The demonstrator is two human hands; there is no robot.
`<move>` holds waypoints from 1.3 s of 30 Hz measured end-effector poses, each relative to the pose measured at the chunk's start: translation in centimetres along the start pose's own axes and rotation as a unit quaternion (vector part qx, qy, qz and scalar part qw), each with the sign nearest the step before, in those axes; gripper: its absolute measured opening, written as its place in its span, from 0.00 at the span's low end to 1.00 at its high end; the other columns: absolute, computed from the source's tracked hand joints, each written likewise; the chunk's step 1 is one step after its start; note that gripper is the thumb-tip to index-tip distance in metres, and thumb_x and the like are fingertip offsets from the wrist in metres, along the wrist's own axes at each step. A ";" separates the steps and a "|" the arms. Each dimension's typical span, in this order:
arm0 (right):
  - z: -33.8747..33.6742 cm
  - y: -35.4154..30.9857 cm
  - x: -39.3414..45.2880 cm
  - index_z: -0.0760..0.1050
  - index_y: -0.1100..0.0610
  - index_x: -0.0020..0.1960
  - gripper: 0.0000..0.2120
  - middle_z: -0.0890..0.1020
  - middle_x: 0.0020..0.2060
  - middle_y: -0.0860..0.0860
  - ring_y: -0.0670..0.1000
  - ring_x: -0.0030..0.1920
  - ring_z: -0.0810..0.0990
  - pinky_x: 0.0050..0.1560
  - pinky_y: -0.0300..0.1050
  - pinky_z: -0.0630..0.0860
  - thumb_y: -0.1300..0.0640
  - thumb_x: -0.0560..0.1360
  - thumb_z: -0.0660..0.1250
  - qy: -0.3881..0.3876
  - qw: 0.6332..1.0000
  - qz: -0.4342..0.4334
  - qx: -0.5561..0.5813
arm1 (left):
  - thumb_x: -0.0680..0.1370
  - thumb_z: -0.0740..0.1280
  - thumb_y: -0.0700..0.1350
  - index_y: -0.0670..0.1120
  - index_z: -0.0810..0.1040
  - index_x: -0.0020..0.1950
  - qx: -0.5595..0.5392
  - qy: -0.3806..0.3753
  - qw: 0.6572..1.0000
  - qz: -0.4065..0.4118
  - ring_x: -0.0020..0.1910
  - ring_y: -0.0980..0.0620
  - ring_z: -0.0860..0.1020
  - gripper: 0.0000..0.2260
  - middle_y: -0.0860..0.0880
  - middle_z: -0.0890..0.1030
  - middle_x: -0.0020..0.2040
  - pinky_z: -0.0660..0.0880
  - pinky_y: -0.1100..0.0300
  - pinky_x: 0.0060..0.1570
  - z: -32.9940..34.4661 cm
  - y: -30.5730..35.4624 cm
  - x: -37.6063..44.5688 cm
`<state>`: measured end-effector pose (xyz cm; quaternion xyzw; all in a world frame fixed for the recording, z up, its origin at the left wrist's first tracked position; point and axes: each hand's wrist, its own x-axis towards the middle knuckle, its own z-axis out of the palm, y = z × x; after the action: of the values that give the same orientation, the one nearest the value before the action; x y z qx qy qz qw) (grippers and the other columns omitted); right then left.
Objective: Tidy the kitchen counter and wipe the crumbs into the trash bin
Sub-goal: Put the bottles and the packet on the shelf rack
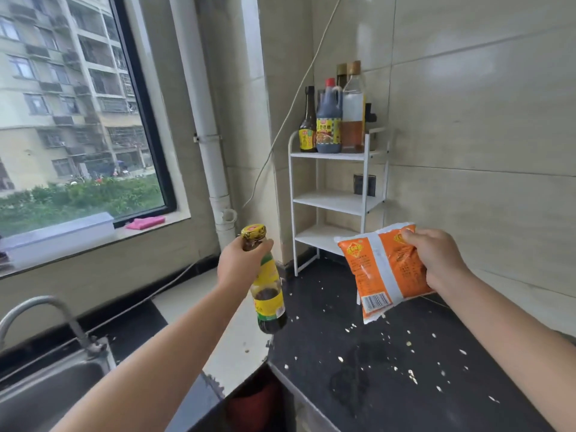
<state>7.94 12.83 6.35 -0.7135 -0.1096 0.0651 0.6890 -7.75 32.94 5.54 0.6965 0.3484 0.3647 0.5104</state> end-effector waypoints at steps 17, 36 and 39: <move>13.6 1.2 14.2 0.71 0.63 0.63 0.16 0.75 0.60 0.63 0.63 0.61 0.73 0.59 0.58 0.69 0.59 0.77 0.62 0.146 0.979 0.116 0.078 | 0.77 0.66 0.41 0.46 0.76 0.47 -0.195 -0.106 0.975 -0.027 0.42 0.50 0.77 0.01 0.50 0.78 0.40 0.75 0.51 0.51 1.5 -2.5 24.1; 16.3 0.7 21.9 0.73 0.60 0.52 0.06 0.78 0.50 0.60 0.62 0.53 0.77 0.54 0.57 0.72 0.59 0.78 0.61 0.170 0.976 0.103 0.088 | 0.77 0.66 0.38 0.49 0.76 0.46 -0.233 -0.160 0.959 0.005 0.47 0.48 0.75 0.05 0.53 0.77 0.41 0.73 0.53 0.52 10.0 -2.4 33.5; 17.2 0.9 23.2 0.72 0.59 0.50 0.05 0.78 0.47 0.58 0.59 0.47 0.77 0.50 0.55 0.72 0.58 0.79 0.60 0.150 0.978 0.110 0.097 | 0.77 0.66 0.38 0.47 0.76 0.47 -0.221 -0.159 0.962 -0.009 0.48 0.48 0.75 0.04 0.52 0.77 0.41 0.73 0.53 0.52 10.8 -3.0 33.8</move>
<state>26.23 35.14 6.12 -0.6523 0.0807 0.0431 0.7525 17.84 57.75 5.55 0.6122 0.1797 0.3125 0.7038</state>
